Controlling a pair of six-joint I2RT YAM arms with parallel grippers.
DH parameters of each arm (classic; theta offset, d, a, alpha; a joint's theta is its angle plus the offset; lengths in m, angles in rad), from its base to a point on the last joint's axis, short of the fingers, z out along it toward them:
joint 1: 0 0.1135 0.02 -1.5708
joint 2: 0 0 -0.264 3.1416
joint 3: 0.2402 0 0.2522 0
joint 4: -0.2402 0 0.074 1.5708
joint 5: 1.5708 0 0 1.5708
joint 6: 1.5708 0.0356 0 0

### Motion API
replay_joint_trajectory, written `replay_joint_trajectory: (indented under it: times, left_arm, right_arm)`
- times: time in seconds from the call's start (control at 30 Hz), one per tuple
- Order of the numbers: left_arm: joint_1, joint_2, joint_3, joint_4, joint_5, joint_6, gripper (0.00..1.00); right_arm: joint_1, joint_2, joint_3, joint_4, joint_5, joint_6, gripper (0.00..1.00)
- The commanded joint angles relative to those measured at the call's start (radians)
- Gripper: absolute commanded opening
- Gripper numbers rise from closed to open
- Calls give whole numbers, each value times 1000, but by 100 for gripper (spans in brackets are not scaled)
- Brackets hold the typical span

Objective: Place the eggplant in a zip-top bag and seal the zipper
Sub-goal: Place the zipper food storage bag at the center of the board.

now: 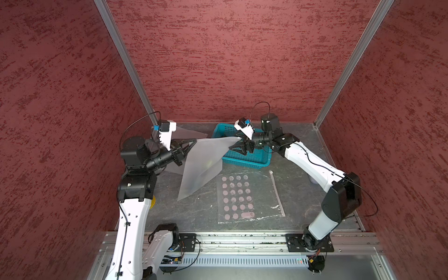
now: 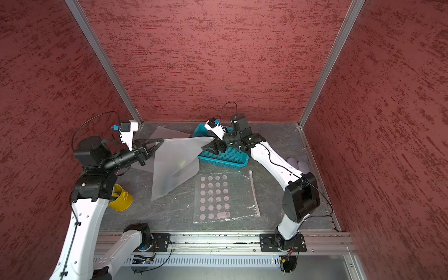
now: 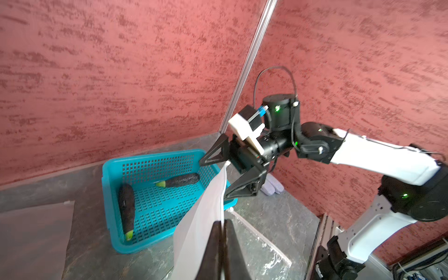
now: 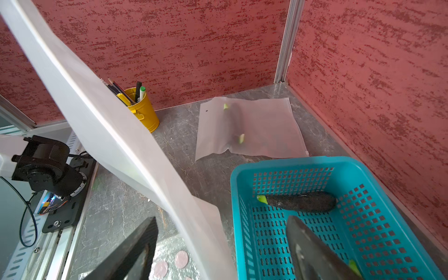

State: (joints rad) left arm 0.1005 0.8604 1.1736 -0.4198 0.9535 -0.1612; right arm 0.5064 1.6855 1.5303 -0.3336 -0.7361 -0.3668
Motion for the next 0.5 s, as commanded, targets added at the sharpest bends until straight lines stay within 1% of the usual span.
replay_joint_trajectory:
  times: [0.0,0.03,0.1,0.23,0.37,0.47]
  left_arm:
    - [45,3,85,-154,21,-22,0]
    - [59,17,105,-223,-20,-19,0]
    - [102,45,110,-313,-66,-35,0]
    - [201,77,28,-347,-51,-81,0]
    - [215,109,-24,-364,-118,-64,0]
    - [216,166,-53,-336,-169,-52,0]
  right_arm:
    - [-10,-48,-5,51,31,-2,86]
    - [-12,-53,-10,57,40,4,86]
    - [-18,-60,-18,70,57,16,87]
    - [-31,-54,-27,79,77,33,87]
    - [-33,-46,-24,77,79,37,87]
    - [-35,-37,-26,85,79,40,88]
